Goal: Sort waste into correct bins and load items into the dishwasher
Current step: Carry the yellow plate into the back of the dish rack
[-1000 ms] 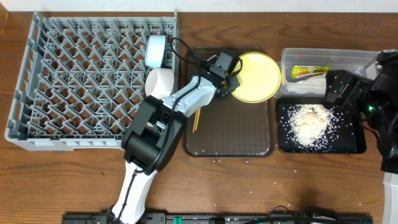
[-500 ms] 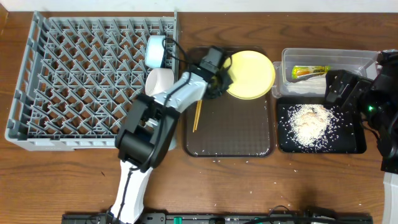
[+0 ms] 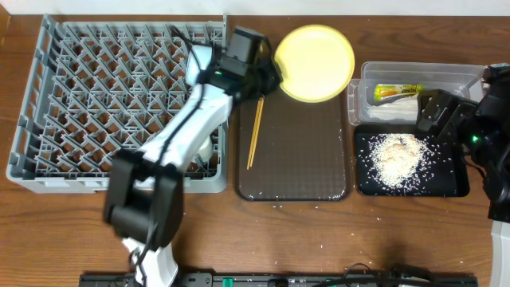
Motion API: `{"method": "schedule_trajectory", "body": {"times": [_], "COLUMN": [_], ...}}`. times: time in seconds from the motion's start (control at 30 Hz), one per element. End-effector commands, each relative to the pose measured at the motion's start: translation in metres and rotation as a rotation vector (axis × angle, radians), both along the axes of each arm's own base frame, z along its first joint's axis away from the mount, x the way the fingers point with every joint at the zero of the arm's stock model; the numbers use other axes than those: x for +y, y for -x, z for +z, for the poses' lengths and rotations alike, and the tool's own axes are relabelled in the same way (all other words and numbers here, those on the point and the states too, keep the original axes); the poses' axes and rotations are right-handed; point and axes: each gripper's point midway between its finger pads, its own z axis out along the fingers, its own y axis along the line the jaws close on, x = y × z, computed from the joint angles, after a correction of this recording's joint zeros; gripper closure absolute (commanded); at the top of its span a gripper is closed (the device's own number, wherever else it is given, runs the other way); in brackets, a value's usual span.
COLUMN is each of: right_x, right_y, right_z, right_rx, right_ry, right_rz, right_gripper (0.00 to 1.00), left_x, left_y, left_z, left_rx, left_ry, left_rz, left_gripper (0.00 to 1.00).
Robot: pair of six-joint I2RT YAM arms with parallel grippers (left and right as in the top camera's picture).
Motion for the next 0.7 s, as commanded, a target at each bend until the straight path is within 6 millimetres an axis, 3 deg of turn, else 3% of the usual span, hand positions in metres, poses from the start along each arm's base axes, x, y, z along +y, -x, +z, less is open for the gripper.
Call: {"method": "schedule_trajectory", "body": {"times": [0.0, 0.1, 0.2, 0.37, 0.47, 0.67], "right_x": [-0.003, -0.003, -0.003, -0.003, -0.002, -0.003], "right_y": [0.0, 0.0, 0.0, 0.0, 0.0, 0.0], "right_z": [0.004, 0.004, 0.004, 0.004, 0.004, 0.004], "right_rx": [-0.008, -0.008, -0.008, -0.008, -0.008, -0.008], "right_ry": [-0.003, -0.003, -0.003, -0.003, -0.004, -0.003], "right_rz": [-0.016, -0.016, -0.016, -0.016, -0.016, -0.016], "right_gripper": [0.01, 0.01, 0.01, 0.01, 0.01, 0.01], "left_x": [0.031, 0.072, 0.129, 0.226, 0.271, 0.32], "left_y": [-0.003, -0.001, 0.0, 0.003, 0.005, 0.006], "left_z": [0.052, 0.076, 0.085, 0.094, 0.101, 0.107], "left_rx": [-0.152, -0.203, -0.21, -0.235, -0.242, -0.214], "left_ry": [-0.038, -0.092, -0.213, -0.539, -0.766, -1.112], "left_rz": [-0.036, -0.005, 0.1, 0.279, 0.361, 0.426], "left_gripper": [0.93, 0.93, 0.92, 0.93, 0.93, 0.92]}}
